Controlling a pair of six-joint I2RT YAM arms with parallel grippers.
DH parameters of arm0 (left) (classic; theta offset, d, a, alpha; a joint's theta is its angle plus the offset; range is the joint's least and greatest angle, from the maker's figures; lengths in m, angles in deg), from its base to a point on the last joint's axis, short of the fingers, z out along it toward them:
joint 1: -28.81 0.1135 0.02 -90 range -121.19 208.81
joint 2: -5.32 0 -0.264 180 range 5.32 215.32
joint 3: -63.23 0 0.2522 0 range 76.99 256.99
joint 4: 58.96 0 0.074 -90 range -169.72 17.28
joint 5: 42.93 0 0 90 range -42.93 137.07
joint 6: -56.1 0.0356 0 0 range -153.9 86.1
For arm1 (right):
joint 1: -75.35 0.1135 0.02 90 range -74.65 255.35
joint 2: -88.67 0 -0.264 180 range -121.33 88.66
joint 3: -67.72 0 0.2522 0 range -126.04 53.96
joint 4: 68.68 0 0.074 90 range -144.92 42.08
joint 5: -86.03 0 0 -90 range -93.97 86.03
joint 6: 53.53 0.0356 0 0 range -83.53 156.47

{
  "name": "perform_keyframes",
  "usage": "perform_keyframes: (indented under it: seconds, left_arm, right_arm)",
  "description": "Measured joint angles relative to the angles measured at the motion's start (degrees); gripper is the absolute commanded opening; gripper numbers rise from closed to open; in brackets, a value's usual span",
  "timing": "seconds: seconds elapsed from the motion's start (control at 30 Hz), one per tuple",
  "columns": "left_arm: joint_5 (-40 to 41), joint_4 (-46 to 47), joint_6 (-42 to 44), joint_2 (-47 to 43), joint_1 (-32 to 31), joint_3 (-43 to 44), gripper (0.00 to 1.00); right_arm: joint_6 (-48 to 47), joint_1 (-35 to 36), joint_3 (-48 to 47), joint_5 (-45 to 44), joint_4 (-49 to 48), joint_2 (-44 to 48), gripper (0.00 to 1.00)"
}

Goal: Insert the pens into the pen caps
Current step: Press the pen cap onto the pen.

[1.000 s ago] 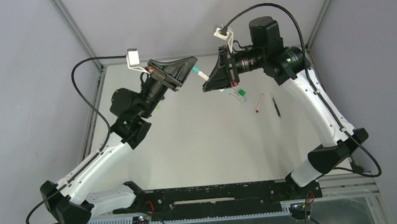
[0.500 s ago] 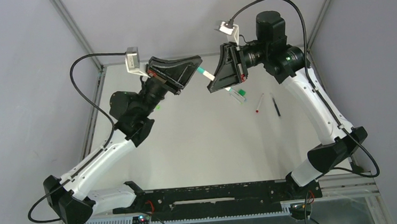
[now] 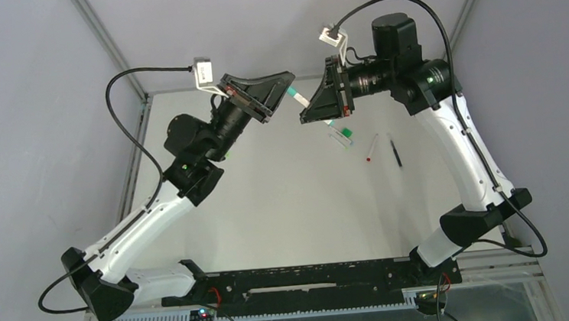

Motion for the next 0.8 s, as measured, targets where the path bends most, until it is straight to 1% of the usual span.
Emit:
perform_keyframes:
  seconds: [0.1, 0.17, 0.23, 0.33, 0.37, 0.4, 0.47, 0.6, 0.7, 0.77, 0.8]
  left_arm:
    - [0.3, 1.5, -0.1, 0.0, 0.0, -1.4, 0.00]
    - [0.2, 3.2, -0.1, 0.0, 0.0, -2.2, 0.00]
    - [0.0, 5.3, 0.0, -0.3, 0.0, -2.9, 0.00]
    - [-0.8, 7.5, 0.4, -1.2, 0.0, -4.4, 0.00]
    - [-1.2, 8.0, 0.5, -1.5, 0.0, -5.0, 0.00]
    - [-1.7, 8.2, 0.5, -1.6, 0.0, -5.3, 0.01]
    - [-2.6, 8.2, 0.4, -1.7, 0.0, -5.6, 0.06]
    - [-2.4, 7.6, -0.7, -2.9, 0.0, -5.2, 0.19]
    - [-2.4, 5.9, -2.5, -4.7, 0.0, -5.7, 0.33]
    - [-5.4, 1.8, -5.2, -5.5, -0.6, -7.5, 0.47]
    - [-4.6, 1.9, -6.6, -6.0, -0.8, -8.9, 0.57]
  right_arm:
    - [2.4, -0.7, 0.0, 1.7, 0.4, -0.6, 0.00]
    - [6.8, -1.5, 1.1, 5.3, -1.9, -0.9, 0.00]
    - [13.5, -2.3, 3.9, 10.1, -8.2, -0.9, 0.00]
    - [26.4, -3.3, 10.5, 19.5, -26.6, -0.9, 0.00]
    - [29.4, -3.7, 11.9, 21.9, -31.8, -1.1, 0.00]
    - [30.5, -4.0, 12.3, 23.3, -34.1, -1.4, 0.00]
    - [28.6, -4.3, 12.1, 24.4, -34.4, -1.6, 0.00]
    - [15.8, -2.8, 8.5, 20.8, -23.8, -1.4, 0.00]
    - [8.5, -1.0, 8.0, 16.7, -18.9, 0.0, 0.00]
    - [4.7, 0.9, 7.9, 11.8, -18.5, 0.6, 0.00]
    - [2.9, 1.6, 8.3, 10.6, -16.3, 0.9, 0.00]
